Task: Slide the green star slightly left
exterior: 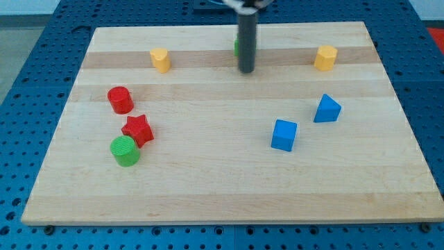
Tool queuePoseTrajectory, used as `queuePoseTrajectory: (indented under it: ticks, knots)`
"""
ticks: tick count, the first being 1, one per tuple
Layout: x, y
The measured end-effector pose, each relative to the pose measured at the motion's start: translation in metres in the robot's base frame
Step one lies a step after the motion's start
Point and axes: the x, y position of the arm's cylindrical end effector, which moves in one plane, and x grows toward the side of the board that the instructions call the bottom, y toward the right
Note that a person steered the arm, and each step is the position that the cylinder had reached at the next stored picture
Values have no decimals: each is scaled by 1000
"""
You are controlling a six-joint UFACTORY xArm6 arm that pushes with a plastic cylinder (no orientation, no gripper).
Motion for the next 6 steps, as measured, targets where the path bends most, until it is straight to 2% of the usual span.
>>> queuePoseTrajectory:
  ticks: [1, 2, 3, 6]
  knots:
    - [-52, 50]
    - [-85, 54]
    - [-80, 24]
    - [20, -43]
